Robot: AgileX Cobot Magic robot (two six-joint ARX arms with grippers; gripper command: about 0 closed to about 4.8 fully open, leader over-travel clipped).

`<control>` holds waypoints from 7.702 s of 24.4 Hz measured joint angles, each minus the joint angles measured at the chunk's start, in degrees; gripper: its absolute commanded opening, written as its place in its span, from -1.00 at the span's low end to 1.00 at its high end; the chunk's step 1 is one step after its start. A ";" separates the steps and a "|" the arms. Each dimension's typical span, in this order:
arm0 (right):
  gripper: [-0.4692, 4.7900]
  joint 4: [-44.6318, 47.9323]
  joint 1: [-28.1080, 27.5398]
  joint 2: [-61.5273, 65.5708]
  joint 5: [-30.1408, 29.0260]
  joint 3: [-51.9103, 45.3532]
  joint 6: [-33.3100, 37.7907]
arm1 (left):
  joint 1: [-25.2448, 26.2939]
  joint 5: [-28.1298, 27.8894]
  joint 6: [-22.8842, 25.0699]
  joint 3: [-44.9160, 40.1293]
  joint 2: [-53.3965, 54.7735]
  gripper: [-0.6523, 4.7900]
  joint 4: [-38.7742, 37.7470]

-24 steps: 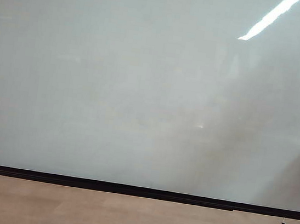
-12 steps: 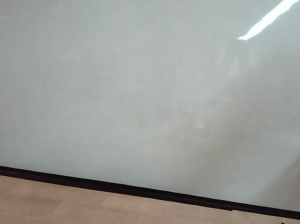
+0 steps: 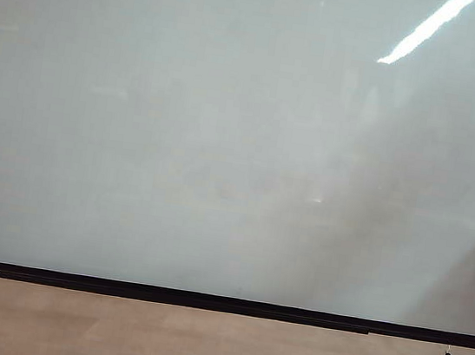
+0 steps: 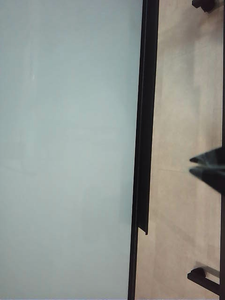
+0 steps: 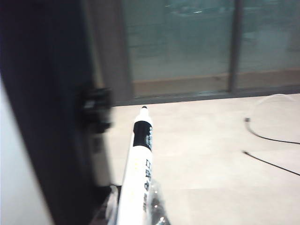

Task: Pick up the pen on the shelf to the right of the whiteboard and write the letter Z.

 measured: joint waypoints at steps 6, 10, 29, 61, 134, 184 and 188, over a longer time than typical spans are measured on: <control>-0.86 -0.02 0.20 -2.80 11.43 -2.32 0.02 | 0.00 0.00 -0.02 0.00 0.00 -0.78 0.00; -0.86 0.09 1.20 -7.39 18.73 -7.23 0.02 | 0.00 0.00 0.00 0.00 0.00 -0.78 0.02; -0.86 -0.33 37.05 -40.59 46.86 -33.31 -3.06 | 0.00 0.00 0.00 0.00 0.00 -0.78 0.00; -0.86 -34.38 55.32 -24.98 7.41 4.33 -13.57 | 0.00 0.00 0.00 0.00 0.00 -0.78 0.00; -0.86 -40.04 54.93 -38.07 17.09 -2.95 -13.70 | 0.00 0.00 0.00 0.02 0.00 -0.78 0.00; -0.86 -51.06 61.35 -26.80 29.94 6.56 -26.64 | 0.00 0.00 -0.02 0.00 0.02 -0.78 0.02; -0.86 -51.06 61.37 -26.80 30.23 6.56 -26.64 | 0.00 0.00 0.00 0.02 0.02 -0.78 0.00</control>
